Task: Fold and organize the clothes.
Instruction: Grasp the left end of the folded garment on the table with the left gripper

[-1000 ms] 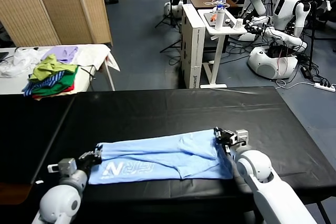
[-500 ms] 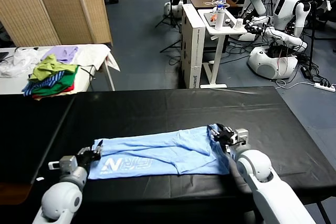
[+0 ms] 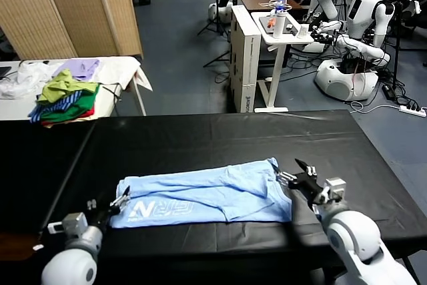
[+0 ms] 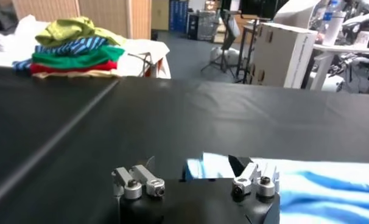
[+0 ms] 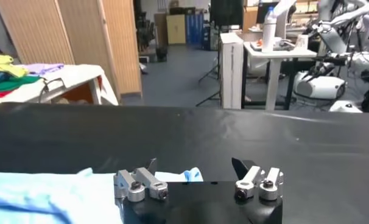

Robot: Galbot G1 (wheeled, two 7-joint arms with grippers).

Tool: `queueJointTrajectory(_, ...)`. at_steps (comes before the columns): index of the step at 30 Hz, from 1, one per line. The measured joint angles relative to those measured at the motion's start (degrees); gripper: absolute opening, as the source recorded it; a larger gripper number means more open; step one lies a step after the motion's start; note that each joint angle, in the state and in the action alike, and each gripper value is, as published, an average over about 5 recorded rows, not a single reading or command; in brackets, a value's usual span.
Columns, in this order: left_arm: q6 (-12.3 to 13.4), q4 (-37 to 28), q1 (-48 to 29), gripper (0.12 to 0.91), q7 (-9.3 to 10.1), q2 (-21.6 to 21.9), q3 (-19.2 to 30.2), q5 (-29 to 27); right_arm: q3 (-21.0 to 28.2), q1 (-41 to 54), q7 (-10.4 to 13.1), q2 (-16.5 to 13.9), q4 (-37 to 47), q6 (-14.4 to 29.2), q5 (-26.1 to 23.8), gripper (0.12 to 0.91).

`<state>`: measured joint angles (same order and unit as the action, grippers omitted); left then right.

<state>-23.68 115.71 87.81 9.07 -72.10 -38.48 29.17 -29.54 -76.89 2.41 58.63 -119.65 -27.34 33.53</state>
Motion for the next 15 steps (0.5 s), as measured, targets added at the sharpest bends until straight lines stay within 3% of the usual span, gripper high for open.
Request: queueJointTrajectory(15,0.1,0.1,1.3,0.879,-0.24,-3.4,-0.1,0.5,0.0,-0.7,0.1,0.4,-1.7,0.0,0.0,0.907)
